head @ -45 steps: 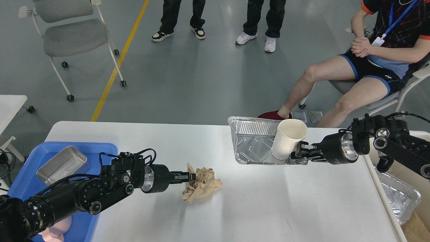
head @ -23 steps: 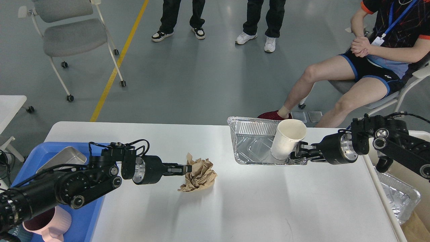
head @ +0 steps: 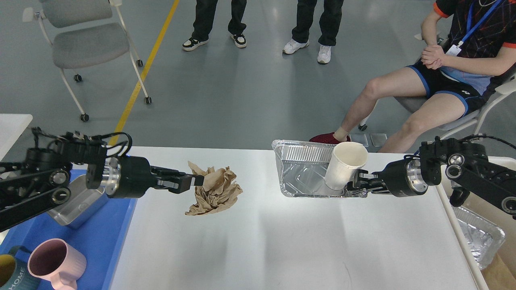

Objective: Tidy desktop
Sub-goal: 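Lift the paper bag and carry it over the foil tray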

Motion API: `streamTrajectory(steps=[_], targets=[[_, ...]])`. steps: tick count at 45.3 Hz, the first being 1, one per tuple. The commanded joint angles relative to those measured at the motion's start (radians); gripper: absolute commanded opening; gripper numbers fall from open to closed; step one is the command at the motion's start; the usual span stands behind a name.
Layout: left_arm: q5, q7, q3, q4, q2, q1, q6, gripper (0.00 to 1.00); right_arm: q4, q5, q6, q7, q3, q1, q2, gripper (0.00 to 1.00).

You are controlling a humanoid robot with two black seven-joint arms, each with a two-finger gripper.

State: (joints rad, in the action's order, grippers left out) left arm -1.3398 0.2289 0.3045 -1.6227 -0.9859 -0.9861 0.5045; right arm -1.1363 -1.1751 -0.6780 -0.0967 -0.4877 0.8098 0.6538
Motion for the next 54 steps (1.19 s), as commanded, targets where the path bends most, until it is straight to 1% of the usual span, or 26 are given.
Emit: streamTrajectory(steps=[1, 7, 12, 16, 19, 25, 30, 37, 39, 45, 54], targets=[[0.022, 0.015, 0.134, -0.049, -0.094, -0.003, 0.101, 0.0, 0.0, 0.0, 0.0, 0.0, 0.0, 0.0, 0.001, 0.0], [0.074, 0.02, 0.278, -0.054, -0.165, -0.002, 0.213, 0.0, 0.0, -0.001, 0.0, -0.001, 0.0, 0.0, 0.0, 0.0], [0.105, 0.032, 0.347, -0.054, -0.218, 0.0, 0.27, 0.01, 0.001, -0.001, 0.0, -0.001, 0.0, 0.002, -0.014, 0.0], [0.119, 0.043, 0.384, -0.054, -0.249, 0.0, 0.293, 0.01, 0.001, -0.001, 0.0, -0.001, 0.0, 0.002, -0.014, 0.0], [0.129, 0.043, 0.4, -0.054, -0.261, 0.0, 0.305, 0.01, 0.001, -0.001, 0.0, -0.001, 0.0, 0.002, -0.014, 0.0], [0.137, 0.035, 0.409, -0.054, -0.24, -0.003, 0.298, 0.01, 0.0, -0.001, 0.0, -0.001, 0.0, 0.002, -0.016, 0.0], [0.134, 0.017, 0.406, -0.04, -0.154, -0.005, 0.289, 0.02, 0.0, -0.001, 0.0, -0.001, 0.0, 0.003, -0.016, 0.0], [0.12, -0.054, 0.395, -0.006, -0.001, -0.046, 0.273, 0.02, -0.003, -0.001, 0.0, -0.001, 0.0, 0.005, -0.014, 0.0], [0.105, -0.065, 0.393, 0.007, 0.051, -0.06, 0.273, 0.02, -0.003, 0.0, 0.0, -0.001, 0.0, 0.005, -0.014, 0.0], [0.015, -0.068, 0.387, 0.073, 0.217, -0.092, 0.273, 0.02, -0.005, 0.0, 0.0, -0.001, 0.0, 0.005, -0.008, 0.0], [-0.131, -0.077, 0.387, 0.22, 0.472, -0.086, 0.272, 0.02, -0.005, 0.0, 0.0, -0.001, 0.0, 0.005, -0.008, 0.0]])
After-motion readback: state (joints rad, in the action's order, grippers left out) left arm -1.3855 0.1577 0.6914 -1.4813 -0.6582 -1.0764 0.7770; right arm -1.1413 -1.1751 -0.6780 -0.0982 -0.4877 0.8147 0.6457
